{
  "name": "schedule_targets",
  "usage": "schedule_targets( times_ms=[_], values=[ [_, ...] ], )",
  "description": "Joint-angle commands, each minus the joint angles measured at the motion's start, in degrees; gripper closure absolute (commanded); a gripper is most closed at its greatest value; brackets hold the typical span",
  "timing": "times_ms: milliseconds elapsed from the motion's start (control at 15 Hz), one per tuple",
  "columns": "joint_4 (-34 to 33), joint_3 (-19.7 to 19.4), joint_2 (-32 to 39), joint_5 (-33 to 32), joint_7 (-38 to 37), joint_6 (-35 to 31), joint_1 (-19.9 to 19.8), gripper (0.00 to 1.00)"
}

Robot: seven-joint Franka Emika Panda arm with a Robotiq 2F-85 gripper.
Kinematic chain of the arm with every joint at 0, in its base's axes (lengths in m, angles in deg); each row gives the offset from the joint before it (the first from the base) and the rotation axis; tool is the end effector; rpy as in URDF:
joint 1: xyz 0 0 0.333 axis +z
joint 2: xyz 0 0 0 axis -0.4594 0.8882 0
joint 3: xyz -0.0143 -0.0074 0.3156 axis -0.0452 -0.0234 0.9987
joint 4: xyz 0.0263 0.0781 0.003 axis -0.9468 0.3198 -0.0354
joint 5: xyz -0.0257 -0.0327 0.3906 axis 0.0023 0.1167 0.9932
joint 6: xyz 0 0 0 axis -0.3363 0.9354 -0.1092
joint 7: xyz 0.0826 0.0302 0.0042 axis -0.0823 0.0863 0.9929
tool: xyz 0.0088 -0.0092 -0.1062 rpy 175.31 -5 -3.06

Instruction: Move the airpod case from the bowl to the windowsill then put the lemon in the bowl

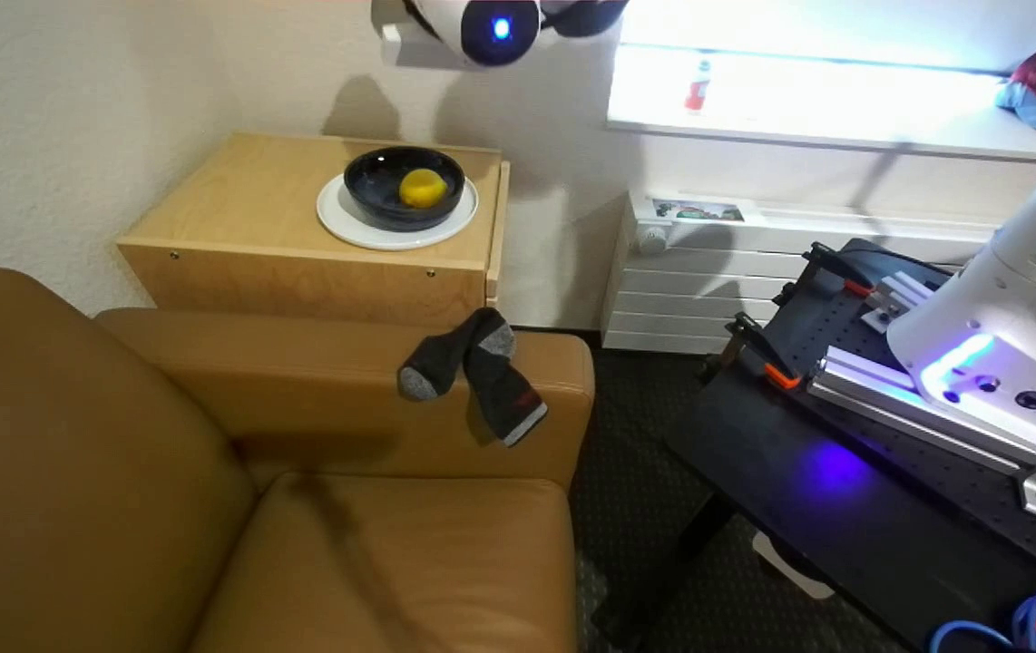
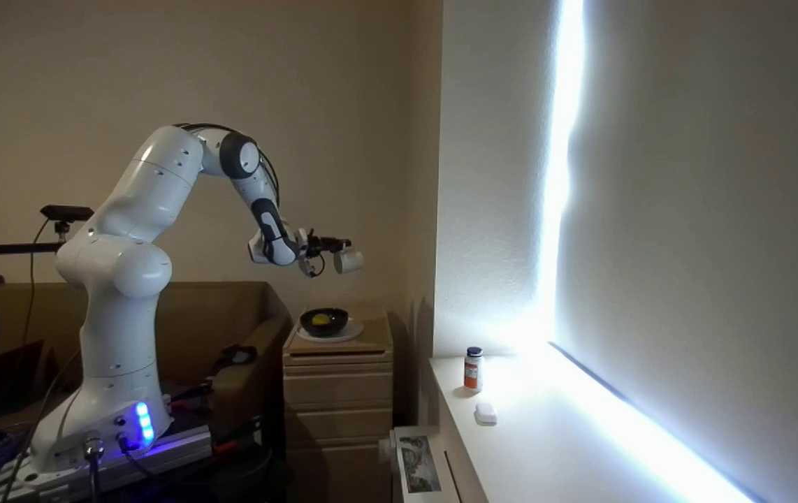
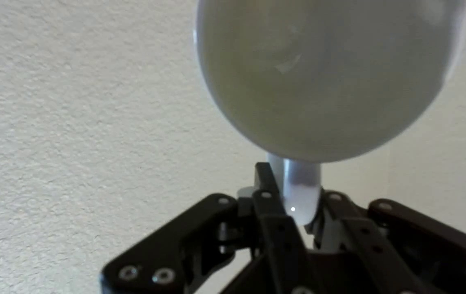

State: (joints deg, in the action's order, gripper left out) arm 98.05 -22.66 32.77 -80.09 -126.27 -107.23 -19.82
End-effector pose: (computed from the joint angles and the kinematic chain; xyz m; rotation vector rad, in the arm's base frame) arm 0.6201 0.2579 0.2981 2.0311 -0.5165 2.1773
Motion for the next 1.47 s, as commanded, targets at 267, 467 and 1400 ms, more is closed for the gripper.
schedule_targets(
  times_ms=[267, 467, 1400],
  values=[
    [-10.04, 33.78, 8.81, -5.34, 0.17, -0.69, -32.32, 0.95],
    [-11.24, 46.45, 19.55, -13.23, 0.13, 1.33, -42.9, 0.95],
    [-15.58, 58.44, 38.93, -17.55, 0.22, -6.47, -51.06, 0.95]
  ],
)
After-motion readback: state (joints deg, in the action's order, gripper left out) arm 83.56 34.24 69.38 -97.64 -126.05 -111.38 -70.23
